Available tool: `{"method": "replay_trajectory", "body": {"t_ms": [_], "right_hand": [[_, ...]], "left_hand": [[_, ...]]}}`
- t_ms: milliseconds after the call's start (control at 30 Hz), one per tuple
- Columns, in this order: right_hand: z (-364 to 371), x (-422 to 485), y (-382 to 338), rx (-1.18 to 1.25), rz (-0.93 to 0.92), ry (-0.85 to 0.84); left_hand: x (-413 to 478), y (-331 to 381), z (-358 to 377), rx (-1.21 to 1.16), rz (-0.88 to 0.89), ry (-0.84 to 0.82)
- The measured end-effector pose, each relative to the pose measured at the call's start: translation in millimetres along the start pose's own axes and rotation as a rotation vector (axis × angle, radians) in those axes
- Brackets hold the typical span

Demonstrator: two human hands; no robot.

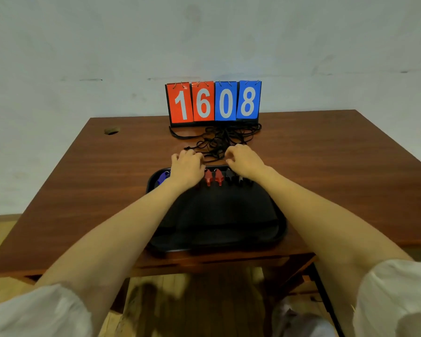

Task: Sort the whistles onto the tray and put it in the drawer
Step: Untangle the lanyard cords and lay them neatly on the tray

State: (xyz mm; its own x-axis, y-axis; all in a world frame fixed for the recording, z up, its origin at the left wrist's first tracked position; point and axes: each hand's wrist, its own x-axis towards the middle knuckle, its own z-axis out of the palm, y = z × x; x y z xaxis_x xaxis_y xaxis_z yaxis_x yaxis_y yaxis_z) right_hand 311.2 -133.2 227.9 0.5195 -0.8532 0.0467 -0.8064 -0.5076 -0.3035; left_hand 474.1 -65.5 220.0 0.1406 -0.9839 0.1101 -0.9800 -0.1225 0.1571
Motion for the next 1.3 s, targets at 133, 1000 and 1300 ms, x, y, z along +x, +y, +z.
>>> {"method": "replay_trajectory", "body": {"t_ms": [133, 1000, 1300], "right_hand": [[15, 50, -1, 0.006, 0.006, -0.042], [0, 67, -4, -0.105, -0.166, 0.137], [-99, 46, -21, -0.025, -0.135, 0.350]], "left_hand": [[46, -13, 9, -0.029, -0.034, -0.036], [84, -4, 10, -0.214, 0.042, 0.016], [72, 2, -78, -0.384, 0.087, 0.117]]}}
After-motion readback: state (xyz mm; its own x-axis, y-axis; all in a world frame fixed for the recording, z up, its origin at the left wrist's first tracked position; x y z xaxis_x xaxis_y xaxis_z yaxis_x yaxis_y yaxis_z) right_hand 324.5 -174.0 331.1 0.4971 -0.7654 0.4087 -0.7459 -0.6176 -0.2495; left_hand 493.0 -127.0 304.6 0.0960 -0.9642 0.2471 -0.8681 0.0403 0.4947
